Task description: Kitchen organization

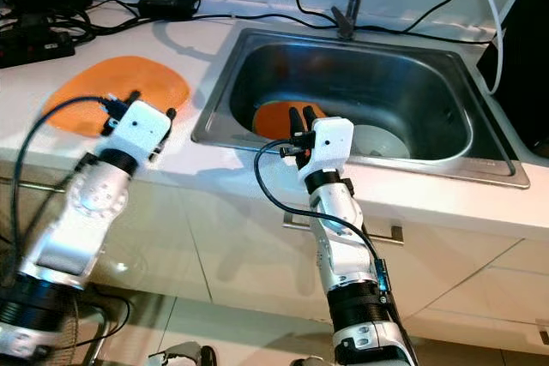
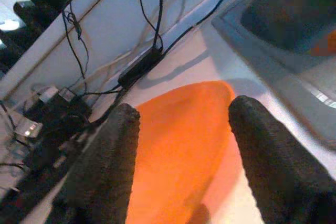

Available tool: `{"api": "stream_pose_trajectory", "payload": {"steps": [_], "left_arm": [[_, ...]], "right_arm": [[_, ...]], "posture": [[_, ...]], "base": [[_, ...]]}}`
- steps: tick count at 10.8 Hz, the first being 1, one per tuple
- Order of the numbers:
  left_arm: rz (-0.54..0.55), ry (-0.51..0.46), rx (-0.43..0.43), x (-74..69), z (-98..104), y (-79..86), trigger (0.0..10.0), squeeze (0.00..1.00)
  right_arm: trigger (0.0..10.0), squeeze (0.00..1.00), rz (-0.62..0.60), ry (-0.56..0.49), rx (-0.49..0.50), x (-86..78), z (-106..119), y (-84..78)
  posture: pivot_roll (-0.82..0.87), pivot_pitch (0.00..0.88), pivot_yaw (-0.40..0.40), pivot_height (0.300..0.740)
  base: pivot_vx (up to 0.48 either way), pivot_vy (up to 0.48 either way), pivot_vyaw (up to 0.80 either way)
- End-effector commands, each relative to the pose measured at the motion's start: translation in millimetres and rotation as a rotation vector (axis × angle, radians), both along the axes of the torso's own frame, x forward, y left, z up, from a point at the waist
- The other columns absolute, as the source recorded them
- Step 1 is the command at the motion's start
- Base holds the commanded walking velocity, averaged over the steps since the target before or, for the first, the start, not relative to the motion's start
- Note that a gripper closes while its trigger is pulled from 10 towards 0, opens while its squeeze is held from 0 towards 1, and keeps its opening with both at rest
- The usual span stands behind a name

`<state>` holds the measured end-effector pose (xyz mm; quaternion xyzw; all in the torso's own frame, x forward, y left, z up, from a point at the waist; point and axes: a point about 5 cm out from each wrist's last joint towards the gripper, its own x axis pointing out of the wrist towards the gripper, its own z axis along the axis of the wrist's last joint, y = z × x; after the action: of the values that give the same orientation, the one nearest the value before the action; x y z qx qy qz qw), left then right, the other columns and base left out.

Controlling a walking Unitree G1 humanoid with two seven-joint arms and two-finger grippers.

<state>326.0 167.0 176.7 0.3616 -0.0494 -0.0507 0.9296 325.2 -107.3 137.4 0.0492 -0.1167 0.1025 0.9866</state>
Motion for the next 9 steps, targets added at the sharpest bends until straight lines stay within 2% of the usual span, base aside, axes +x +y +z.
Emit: {"api": "stream_pose_trajectory", "payload": {"steps": [1,2,3,4,5,9], "left_arm": [[-0.036,0.001,0.045,1.4,8.0,-2.9,10.0,1.00],[-0.069,0.025,0.068,1.9,9.0,-2.6,10.0,1.00],[-0.127,0.080,0.160,1.7,9.5,-1.2,10.0,0.98],[-0.145,0.103,0.209,1.2,8.2,-0.2,10.0,0.00],[-0.166,0.174,0.335,-0.9,4.7,7.2,10.0,0.00],[-0.089,0.235,0.489,2.2,-1.1,20.5,10.0,0.00]], "right_arm": [[10.0,0.00,0.001,0.007,-0.005,3.3,1.6,1.8],[10.0,0.00,-0.001,0.012,-0.005,4.0,1.1,2.2],[10.0,0.00,-0.005,0.015,-0.003,5.2,1.6,1.8],[10.0,0.00,-0.006,0.016,-0.003,5.6,1.6,1.6],[10.0,0.00,-0.018,0.044,-0.016,8.1,-1.4,1.2],[10.0,0.00,-0.010,0.034,-0.010,8.2,1.1,3.2]], "posture": [[0.14,0.000,0.008,0.740],[0.14,0.000,0.007,0.740],[0.15,0.000,0.002,0.740],[0.15,0.000,0.003,0.740],[0.15,0.000,0.000,0.740],[0.15,0.000,0.000,0.740]], "base": [[0.000,0.000,0.00],[0.000,0.000,0.00],[0.000,0.000,0.00],[0.000,0.000,0.00],[0.000,0.000,0.00],[0.000,0.000,0.00]]}}
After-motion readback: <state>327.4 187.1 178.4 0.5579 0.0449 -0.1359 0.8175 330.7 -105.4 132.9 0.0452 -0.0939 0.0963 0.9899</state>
